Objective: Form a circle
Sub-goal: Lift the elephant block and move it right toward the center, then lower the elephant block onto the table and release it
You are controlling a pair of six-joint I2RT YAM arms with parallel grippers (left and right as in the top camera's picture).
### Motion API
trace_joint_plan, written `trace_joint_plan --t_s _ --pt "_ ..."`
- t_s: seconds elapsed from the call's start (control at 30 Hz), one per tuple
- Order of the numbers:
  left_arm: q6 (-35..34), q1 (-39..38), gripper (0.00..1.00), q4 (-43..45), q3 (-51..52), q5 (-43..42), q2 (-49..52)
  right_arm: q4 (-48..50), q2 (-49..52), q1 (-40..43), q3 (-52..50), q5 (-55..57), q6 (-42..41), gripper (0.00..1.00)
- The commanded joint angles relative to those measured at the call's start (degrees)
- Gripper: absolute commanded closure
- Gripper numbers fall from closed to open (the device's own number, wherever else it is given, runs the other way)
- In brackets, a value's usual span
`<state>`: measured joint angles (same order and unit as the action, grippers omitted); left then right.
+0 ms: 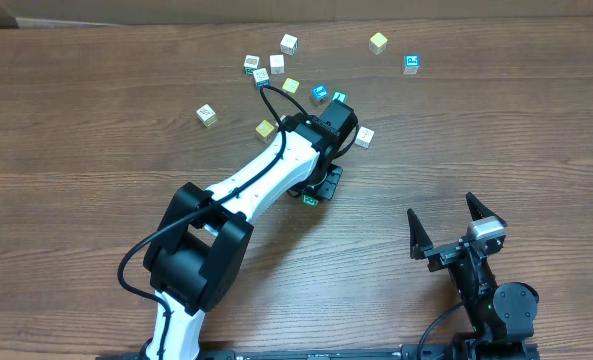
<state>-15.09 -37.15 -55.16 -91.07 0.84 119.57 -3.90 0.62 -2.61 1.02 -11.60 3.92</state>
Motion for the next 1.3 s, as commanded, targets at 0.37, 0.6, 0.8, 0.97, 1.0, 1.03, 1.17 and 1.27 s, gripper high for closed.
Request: trace_joint_plan --t_s 0.37,0.6,0.8,0.97,1.0,1.03,1.17,1.27 --pt "-1.22 -0.17 0.59 1.46 1.36 -0.48 -0.17 0.33 -0.46 0.07 -0.57 0.13 0.24 0.0" --pt "-1.33 -0.17 0.66 1.55 1.36 -0.92 0.02 0.33 -0.46 0.07 -0.57 0.13 0.24 0.0" --pt "-4.7 -0.17 0.63 1.2 1.36 -1.14 0.04 0.33 -0.46 0.07 -0.57 0.13 0.24 0.0" --pt "-5.31 -0.17 0.57 0.92 1.36 -1.11 0.04 0.33 -0.46 0.07 -0.57 0.13 0.24 0.0" --pt "-5.33 -0.17 0.58 0.68 1.36 -1.11 0.04 0.33 -0.46 0.07 -0.57 0.13 0.24 0.0" --pt "-5.55 -0.17 0.58 0.35 1.36 -1.11 0.04 0.33 -0.46 0.07 -0.57 0.13 0.24 0.0" --pt "-5.95 -0.17 0.58 -0.31 1.38 -1.07 0.04 0.33 -0.46 0.07 -0.57 0.13 0.24 0.0" --pt "-6.08 -0.17 0.62 0.0 1.38 -1.07 0.04 0.33 -0.46 0.07 -0.57 0.13 0.24 0.0"
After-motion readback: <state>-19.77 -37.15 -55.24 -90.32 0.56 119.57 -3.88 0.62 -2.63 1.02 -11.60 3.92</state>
